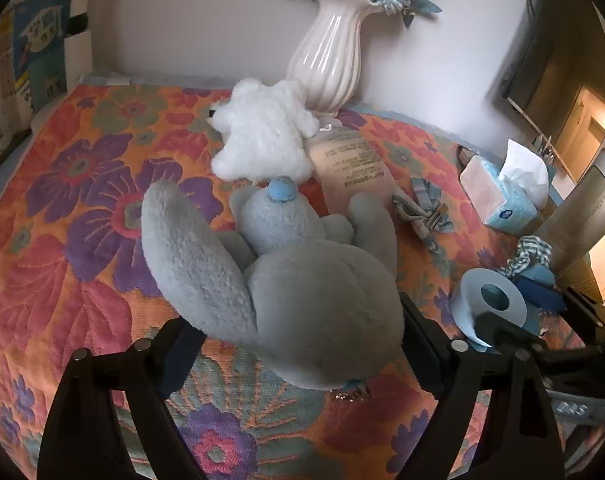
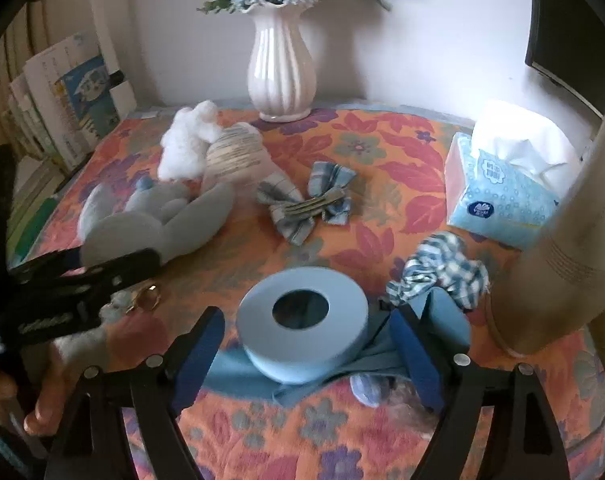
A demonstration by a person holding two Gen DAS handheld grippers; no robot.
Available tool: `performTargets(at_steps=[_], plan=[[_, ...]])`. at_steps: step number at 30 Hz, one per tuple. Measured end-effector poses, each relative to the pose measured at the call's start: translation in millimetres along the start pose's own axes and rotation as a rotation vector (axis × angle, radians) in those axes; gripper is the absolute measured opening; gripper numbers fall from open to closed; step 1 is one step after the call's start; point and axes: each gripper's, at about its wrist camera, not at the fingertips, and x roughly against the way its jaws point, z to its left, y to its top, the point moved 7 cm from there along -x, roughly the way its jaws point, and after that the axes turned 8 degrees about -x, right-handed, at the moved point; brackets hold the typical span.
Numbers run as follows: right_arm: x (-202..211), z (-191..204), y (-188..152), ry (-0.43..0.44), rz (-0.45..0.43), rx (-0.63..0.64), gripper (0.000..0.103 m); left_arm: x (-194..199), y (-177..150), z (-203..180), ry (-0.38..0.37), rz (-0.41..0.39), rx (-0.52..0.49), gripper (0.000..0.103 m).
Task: Organize soft objects
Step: 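Lift the grey bunny with the left gripper while the right grasps the blue tape roll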
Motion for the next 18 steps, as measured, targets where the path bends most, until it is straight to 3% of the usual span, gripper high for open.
performTargets(at_steps=[4, 6, 7, 11, 14, 18], plan=[[-9.9, 6.9, -2.5, -0.087, 0.002, 0.063, 0.083, -0.2, -1.9, -5.5, 0.012, 0.004, -0.028, 0.081], [-14.2, 9.3, -4.1, -0.15, -0.011, 0.111, 0.082, 0.9, -1.8, -8.6, -0.013, -0.003, -0.034, 0.068], [-13.1, 8.9, -4.3, -0.154, -0.024, 0.11, 0.069, 0.8, -1.7, -9.4, -0.017, -0.004, -0.038, 0.068], [4.8, 9.5, -1.2, 0.008, -0.073, 0.035, 0.065, 9.8, 1.0, -6.1, 0.015, -0.056, -0.031, 0.064], [34.6, 20.6, 1.9, 0.137, -0.154, 0.048, 0.065, 27.9, 3.9, 1.3, -0.013, -0.14, 0.013, 0.064], [61.9, 38.3, 1.2, 0.217, -0.19, 0.083, 0.065, 45.0, 0.5, 13.5, 0.026, -0.176, 0.032, 0.064]])
